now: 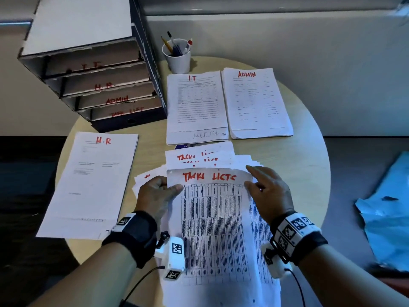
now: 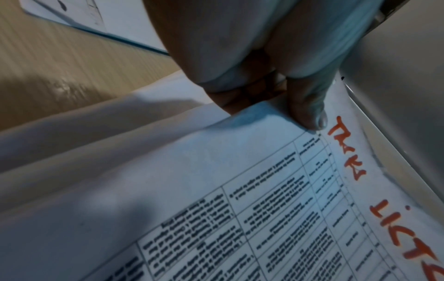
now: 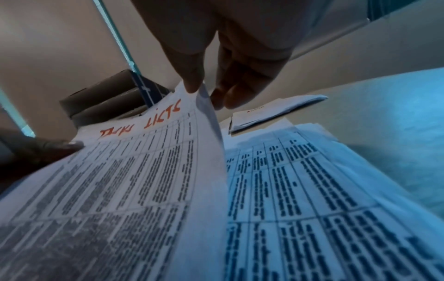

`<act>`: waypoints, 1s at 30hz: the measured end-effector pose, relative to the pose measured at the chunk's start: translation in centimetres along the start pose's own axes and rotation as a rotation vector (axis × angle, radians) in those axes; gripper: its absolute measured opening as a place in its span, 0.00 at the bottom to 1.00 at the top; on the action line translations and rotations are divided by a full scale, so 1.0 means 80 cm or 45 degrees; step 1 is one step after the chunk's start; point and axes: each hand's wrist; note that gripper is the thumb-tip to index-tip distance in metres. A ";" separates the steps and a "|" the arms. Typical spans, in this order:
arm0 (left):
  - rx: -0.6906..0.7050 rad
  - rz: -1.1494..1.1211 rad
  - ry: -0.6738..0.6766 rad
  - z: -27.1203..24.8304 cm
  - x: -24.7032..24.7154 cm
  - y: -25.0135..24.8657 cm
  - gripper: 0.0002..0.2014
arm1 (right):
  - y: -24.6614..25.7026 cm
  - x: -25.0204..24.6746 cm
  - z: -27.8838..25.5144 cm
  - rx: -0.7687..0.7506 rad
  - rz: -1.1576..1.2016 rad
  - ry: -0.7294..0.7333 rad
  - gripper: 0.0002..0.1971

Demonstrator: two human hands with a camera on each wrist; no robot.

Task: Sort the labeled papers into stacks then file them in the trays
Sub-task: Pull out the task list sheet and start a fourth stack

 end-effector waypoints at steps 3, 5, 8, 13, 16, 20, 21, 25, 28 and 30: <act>0.006 0.014 0.013 -0.004 0.000 -0.003 0.11 | -0.001 0.000 -0.001 0.041 -0.043 0.007 0.23; 0.007 0.006 0.010 -0.005 0.002 -0.004 0.10 | -0.002 0.003 0.000 0.149 -0.036 -0.004 0.22; 0.000 -0.033 0.020 -0.007 0.005 -0.004 0.09 | -0.006 0.010 -0.003 0.317 0.074 0.013 0.21; 0.002 -0.048 0.011 -0.009 0.006 0.000 0.09 | -0.007 0.023 -0.013 0.300 0.109 0.047 0.24; -0.033 -0.046 0.008 -0.002 0.002 0.006 0.04 | -0.008 0.025 -0.016 0.369 0.223 0.036 0.33; 0.012 0.008 0.017 -0.001 0.003 0.003 0.09 | -0.005 0.017 -0.007 0.321 0.243 -0.003 0.29; 0.021 0.013 0.015 -0.002 0.004 0.001 0.11 | -0.004 0.014 -0.002 0.305 0.213 -0.006 0.28; 0.022 0.005 0.019 -0.003 0.004 0.002 0.12 | 0.006 0.005 0.016 0.266 0.121 0.016 0.20; 0.010 -0.019 0.032 -0.004 0.003 0.005 0.09 | 0.004 0.004 0.020 0.168 0.019 0.050 0.16; -0.006 -0.042 0.031 -0.004 0.005 0.003 0.07 | 0.002 0.004 0.019 0.052 -0.086 0.057 0.15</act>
Point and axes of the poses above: each hand's wrist, its own z-axis towards the middle knuckle, its own x-axis out of the palm, y = z × x, and after that the axes turned 5 degrees about -y, right-handed
